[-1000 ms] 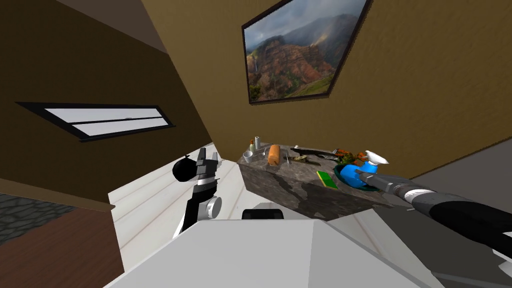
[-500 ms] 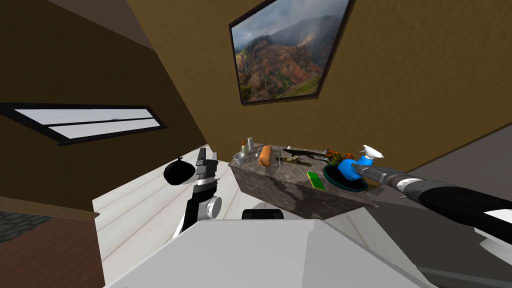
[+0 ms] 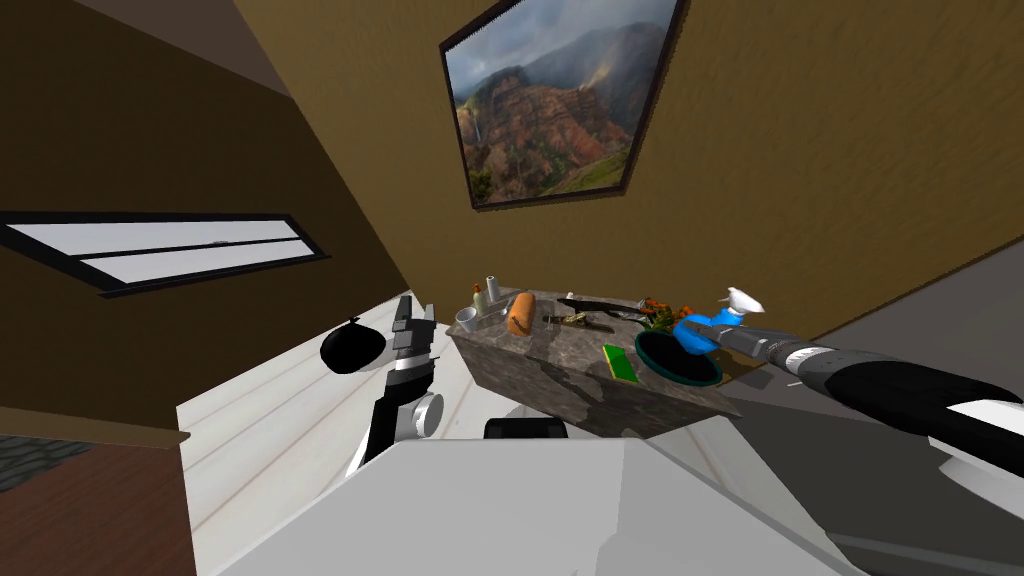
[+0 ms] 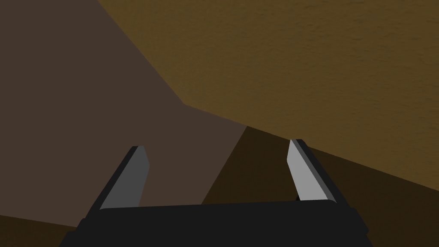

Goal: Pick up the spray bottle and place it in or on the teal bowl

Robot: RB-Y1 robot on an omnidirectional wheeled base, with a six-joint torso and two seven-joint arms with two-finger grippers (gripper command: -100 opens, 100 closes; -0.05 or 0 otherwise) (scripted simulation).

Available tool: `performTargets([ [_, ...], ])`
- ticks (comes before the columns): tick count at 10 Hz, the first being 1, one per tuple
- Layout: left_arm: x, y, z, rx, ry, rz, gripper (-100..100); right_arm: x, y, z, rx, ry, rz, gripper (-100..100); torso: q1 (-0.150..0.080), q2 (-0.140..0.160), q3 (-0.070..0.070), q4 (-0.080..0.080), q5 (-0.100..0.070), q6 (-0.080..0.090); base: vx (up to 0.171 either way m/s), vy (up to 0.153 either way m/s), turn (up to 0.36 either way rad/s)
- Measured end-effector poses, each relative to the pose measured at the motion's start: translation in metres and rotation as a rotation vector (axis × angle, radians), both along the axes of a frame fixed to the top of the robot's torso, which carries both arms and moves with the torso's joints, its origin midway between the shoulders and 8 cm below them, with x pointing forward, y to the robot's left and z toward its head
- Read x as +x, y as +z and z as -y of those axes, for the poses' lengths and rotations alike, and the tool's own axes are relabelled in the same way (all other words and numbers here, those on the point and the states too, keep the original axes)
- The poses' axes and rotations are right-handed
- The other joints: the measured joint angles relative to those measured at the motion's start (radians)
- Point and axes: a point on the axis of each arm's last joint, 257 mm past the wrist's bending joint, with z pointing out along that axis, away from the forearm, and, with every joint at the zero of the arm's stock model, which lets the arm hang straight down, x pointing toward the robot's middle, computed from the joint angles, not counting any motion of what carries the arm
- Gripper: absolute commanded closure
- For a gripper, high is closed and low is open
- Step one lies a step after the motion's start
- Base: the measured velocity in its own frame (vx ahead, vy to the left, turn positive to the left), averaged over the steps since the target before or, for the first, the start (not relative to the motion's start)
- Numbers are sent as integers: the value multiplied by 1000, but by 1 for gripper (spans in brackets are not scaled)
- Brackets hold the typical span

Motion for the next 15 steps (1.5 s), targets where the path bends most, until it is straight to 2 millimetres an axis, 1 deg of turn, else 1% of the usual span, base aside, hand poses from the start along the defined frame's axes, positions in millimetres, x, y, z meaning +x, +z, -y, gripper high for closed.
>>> performTargets([
  [2, 0, 0, 0, 0, 0, 0, 0, 0, 0, 0, 0, 0, 0, -100, 1, 0, 0, 0, 0, 0, 0, 0, 0],
  [3, 0, 0, 0, 0, 0, 0, 0, 0, 0, 0, 0, 0, 0, 0, 1, 0, 0, 0, 0, 0, 0, 0, 0],
  [4, 0, 0, 0, 0, 0, 0, 0, 0, 0, 0, 0, 0, 0, -100, 1, 1, 0, 0, 0, 0, 7, -17, -95],
  [6, 0, 0, 0, 0, 0, 0, 0, 7, 11, -8, -6, 15, 2, -100, 1, 0, 0, 0, 1, 0, 23, -41, -122],
  [10, 0, 0, 0, 0, 0, 0, 0, 24, 34, -41, -9, 61, -1, -100, 0, -2, -1, 0, 1, 0, 31, -37, -111],
  [12, 0, 0, 0, 0, 0, 0, 0, 28, 43, -52, -12, 75, 2, -100, 2, 0, 0, 0, 1, -1, 17, -28, -110],
  [14, 0, 0, 0, 0, 0, 0, 0, 36, 48, -70, -10, 106, -2, -100, 2, -1, 0, 0, 1, -1, 13, -18, -79],
  [15, 0, 0, 0, 0, 0, 0, 0, 39, 50, -75, -9, 109, -4, -100, 4, 0, 0, 0, 2, -2, 9, -18, -67],
])
